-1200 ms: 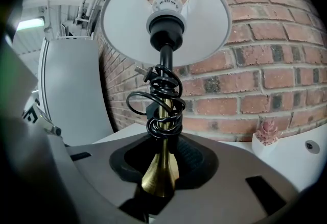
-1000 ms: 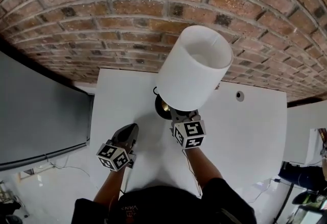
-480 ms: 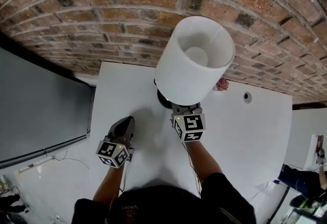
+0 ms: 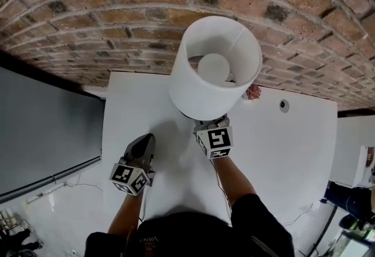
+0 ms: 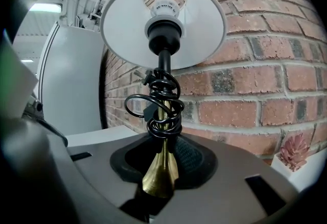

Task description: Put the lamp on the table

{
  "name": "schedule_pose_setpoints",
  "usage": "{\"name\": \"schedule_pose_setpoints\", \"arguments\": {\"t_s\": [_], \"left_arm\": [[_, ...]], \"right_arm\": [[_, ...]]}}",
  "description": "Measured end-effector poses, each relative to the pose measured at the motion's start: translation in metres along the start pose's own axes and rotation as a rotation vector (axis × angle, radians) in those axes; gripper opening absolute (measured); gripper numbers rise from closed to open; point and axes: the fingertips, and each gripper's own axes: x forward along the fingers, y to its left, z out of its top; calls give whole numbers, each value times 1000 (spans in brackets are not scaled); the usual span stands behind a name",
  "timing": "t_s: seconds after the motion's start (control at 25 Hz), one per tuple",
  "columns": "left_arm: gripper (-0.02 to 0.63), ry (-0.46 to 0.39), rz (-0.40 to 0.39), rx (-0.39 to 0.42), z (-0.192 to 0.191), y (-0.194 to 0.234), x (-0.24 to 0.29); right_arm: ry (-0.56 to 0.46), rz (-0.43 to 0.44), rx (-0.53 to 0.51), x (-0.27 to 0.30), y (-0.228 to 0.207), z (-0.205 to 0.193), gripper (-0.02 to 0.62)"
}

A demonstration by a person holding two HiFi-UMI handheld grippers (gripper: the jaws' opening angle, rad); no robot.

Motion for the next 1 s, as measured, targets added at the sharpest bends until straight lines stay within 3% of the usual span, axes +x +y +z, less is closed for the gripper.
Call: {"name": "schedule_pose_setpoints", "arguments": {"t_s": [0.32,0.56,0.68,1.0], "left_arm": [[0,29,-37,19,-6,-20,7],[0,22,-43,29,-3,-25,6],[0,7,-52,25,2,-30,5],[0,-37,-53,45,19,-43,-8]], "right_arm": [[-51,13,-21,1,-2,-1,98],[-56,74,13,1,-2,-3,103],[-17,88,12,-1,0,-10,120],[79,21,44,-48,-8,-30,137]]}}
